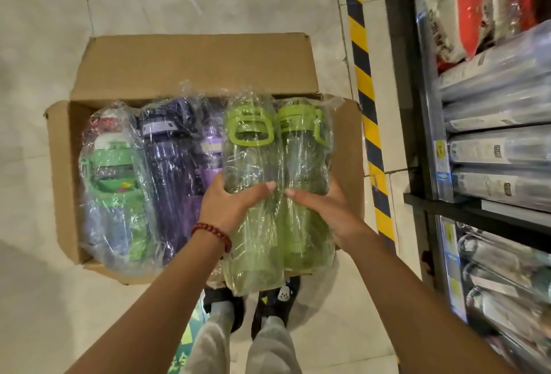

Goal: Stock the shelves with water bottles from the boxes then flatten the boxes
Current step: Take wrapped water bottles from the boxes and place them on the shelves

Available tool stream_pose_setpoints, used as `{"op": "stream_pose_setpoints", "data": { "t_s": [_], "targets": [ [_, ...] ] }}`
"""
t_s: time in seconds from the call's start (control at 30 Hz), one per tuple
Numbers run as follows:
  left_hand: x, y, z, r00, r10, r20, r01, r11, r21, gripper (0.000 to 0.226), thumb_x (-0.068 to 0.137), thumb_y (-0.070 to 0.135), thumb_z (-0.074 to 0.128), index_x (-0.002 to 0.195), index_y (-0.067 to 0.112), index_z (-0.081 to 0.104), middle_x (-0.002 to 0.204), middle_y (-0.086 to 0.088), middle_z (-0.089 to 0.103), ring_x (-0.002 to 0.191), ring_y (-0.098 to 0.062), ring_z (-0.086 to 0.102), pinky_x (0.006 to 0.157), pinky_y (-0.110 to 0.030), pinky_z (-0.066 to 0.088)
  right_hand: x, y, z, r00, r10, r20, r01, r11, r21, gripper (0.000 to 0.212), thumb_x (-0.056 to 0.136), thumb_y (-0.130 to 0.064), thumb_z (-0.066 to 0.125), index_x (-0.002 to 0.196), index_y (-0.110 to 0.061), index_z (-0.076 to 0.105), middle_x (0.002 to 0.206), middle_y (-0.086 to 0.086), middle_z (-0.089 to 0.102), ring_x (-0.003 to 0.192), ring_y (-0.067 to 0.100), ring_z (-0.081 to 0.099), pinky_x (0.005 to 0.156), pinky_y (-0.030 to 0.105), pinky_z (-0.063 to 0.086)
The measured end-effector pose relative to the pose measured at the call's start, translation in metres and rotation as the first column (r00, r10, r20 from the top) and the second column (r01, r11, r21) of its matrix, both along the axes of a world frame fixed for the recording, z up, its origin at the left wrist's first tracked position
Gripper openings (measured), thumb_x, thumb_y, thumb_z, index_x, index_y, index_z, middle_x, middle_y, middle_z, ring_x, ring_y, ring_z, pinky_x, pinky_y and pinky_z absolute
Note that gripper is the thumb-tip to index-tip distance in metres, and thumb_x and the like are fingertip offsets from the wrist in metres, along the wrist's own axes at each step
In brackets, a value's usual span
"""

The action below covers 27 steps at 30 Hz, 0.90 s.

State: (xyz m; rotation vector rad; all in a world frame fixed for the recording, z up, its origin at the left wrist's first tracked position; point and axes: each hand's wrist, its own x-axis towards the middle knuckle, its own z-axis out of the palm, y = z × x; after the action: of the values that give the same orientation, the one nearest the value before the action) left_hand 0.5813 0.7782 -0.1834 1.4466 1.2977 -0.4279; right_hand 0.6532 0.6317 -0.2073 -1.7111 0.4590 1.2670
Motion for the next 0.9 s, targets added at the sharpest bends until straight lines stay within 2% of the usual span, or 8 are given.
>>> {"op": "stream_pose_setpoints", "data": {
  "t_s": [0.23,0.33,0.47,0.6,0.67,0.73,0.83,0.9],
  "targets": [
    [-0.004,-0.004,0.03,0.997,-0.056,0.061,0.06,0.996,-0.072,0.103,0.067,0.033,0.08,0.147,0.008,0.019,0.147,-0.009,0.033,0.127,-0.023,0.039,0.101,-0.039,0.036,-0.018,-0.012,0.034,0.994,-0.095,0.049,0.095,0.995,-0.001,0.112,0.066,-0.033,0.083,0.151,-0.028,0.011,0.156,0.001,0.021,0.14,0.021,0.026,0.108,0.038,0.029],
    [0.002,0.0,0.059,0.985,-0.09,0.149,0.096,0.995,-0.037,0.105,0.062,0.034,0.082,0.144,0.007,0.023,0.139,-0.007,0.04,0.114,-0.016,0.041,0.095,-0.033,0.037,-0.016,-0.011,0.065,0.98,-0.153,0.13,0.147,0.988,0.056,0.112,0.065,-0.032,0.085,0.15,-0.035,0.012,0.152,-0.01,0.022,0.136,0.012,0.026,0.105,0.033,0.028],
    [0.021,0.016,0.118,0.951,-0.108,0.291,0.098,0.994,0.05,0.11,0.055,0.037,0.083,0.144,0.011,0.024,0.137,-0.002,0.039,0.122,-0.016,0.04,0.1,-0.033,0.035,-0.002,-0.004,0.12,0.947,-0.217,0.239,0.201,0.975,0.09,0.113,0.064,-0.035,0.085,0.151,-0.031,0.012,0.156,-0.003,0.02,0.142,0.02,0.023,0.108,0.038,0.028],
    [0.048,0.031,0.192,0.878,-0.194,0.437,0.125,0.975,0.182,0.082,0.06,0.028,0.085,0.127,0.018,0.04,0.112,0.014,0.049,0.098,-0.005,0.051,0.08,-0.018,0.042,0.01,-0.002,0.199,0.886,-0.26,0.383,0.213,0.964,0.162,0.117,0.048,-0.045,0.081,0.148,-0.032,0.02,0.151,-0.006,0.031,0.137,0.016,0.034,0.11,0.04,0.035],
    [0.06,0.035,0.235,0.827,-0.251,0.503,0.139,0.958,0.25,0.068,0.06,0.024,0.086,0.113,0.021,0.044,0.097,0.017,0.051,0.084,0.007,0.05,0.063,-0.006,0.04,0.016,-0.004,0.243,0.839,-0.304,0.45,0.232,0.95,0.21,0.098,0.052,-0.043,0.084,0.135,-0.037,0.031,0.133,-0.022,0.044,0.119,-0.003,0.047,0.097,0.023,0.045],
    [0.071,0.037,0.28,0.768,-0.311,0.56,0.167,0.941,0.294,0.067,0.059,0.022,0.088,0.111,0.016,0.046,0.095,0.014,0.055,0.08,0.007,0.053,0.059,-0.006,0.041,0.02,-0.008,0.291,0.782,-0.376,0.497,0.283,0.925,0.254,0.085,0.069,-0.024,0.084,0.124,-0.044,0.023,0.109,-0.038,0.036,0.096,-0.017,0.042,0.078,0.0,0.039],
    [0.086,0.032,0.351,0.664,-0.371,0.649,0.198,0.924,0.326,0.084,0.044,0.035,0.092,0.113,0.01,0.05,0.098,0.005,0.063,0.083,-0.001,0.062,0.064,-0.014,0.048,0.024,-0.019,0.361,0.678,-0.435,0.593,0.319,0.9,0.296,0.094,0.077,-0.019,0.076,0.148,-0.033,0.015,0.134,-0.023,0.029,0.127,-0.002,0.028,0.104,0.018,0.029],
    [0.095,0.025,0.399,0.586,-0.413,0.697,0.22,0.909,0.353,0.089,0.04,0.043,0.089,0.113,0.008,0.051,0.101,0.001,0.065,0.086,-0.003,0.064,0.064,-0.011,0.048,0.026,-0.027,0.409,0.614,-0.461,0.64,0.347,0.887,0.306,0.099,0.077,-0.023,0.076,0.151,-0.028,0.01,0.152,-0.007,0.022,0.141,0.012,0.022,0.11,0.03,0.025]
  ]
}}
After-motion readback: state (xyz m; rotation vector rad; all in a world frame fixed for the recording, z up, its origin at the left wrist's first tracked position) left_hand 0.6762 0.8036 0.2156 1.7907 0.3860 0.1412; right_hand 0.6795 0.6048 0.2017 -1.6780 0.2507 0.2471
